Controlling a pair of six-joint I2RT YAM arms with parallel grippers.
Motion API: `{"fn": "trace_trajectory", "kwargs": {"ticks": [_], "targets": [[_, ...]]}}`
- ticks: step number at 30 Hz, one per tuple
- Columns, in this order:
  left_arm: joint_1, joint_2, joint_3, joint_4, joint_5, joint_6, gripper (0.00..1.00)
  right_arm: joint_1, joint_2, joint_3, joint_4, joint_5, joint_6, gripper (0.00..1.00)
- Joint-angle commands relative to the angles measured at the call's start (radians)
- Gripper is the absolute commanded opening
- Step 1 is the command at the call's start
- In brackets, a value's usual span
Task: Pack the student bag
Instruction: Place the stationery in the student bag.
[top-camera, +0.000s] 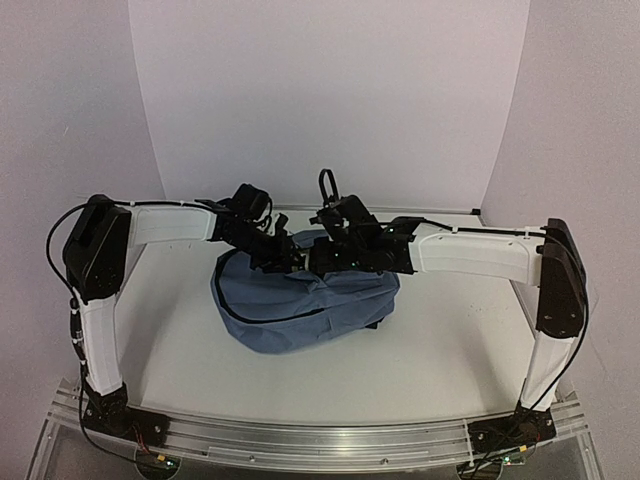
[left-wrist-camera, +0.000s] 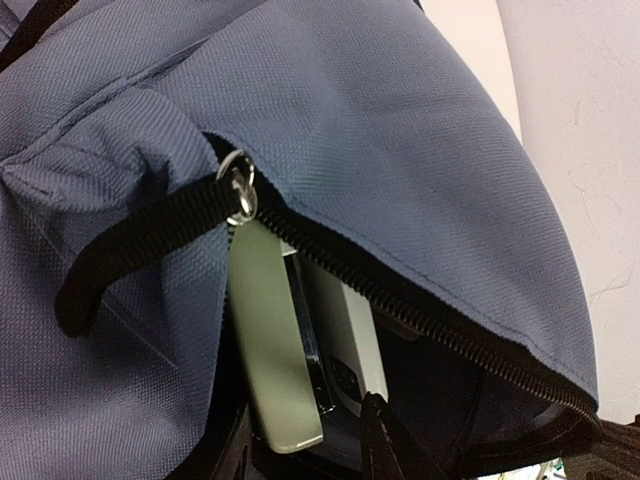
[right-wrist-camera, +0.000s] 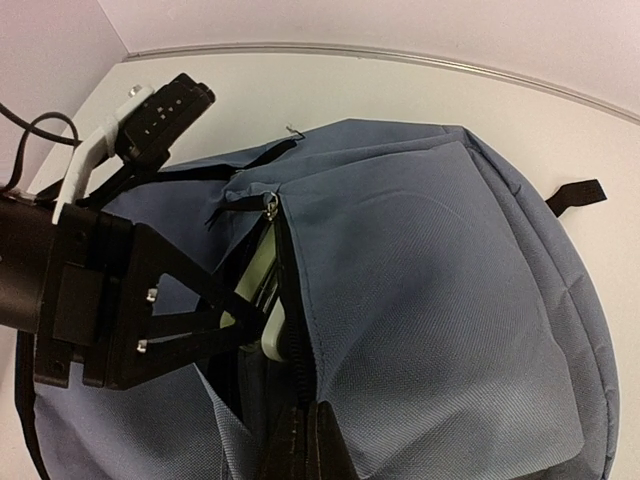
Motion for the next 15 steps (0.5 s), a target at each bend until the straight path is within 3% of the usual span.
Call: {"fn": "trace_trajectory", "kwargs": {"ticks": [1,15], "targets": [[-0.010,0.035,0.072,0.009,0.006,0.005,0.35,-0.002,-0.042,-0.003,0.045,0.008,0.007,0.00],[-0.053,0.132,0.154,0.188,0.103,-0.086,0.31,-0.004,-0.047,-0.042,0.069,-0.019,0.038,0.00]]}}
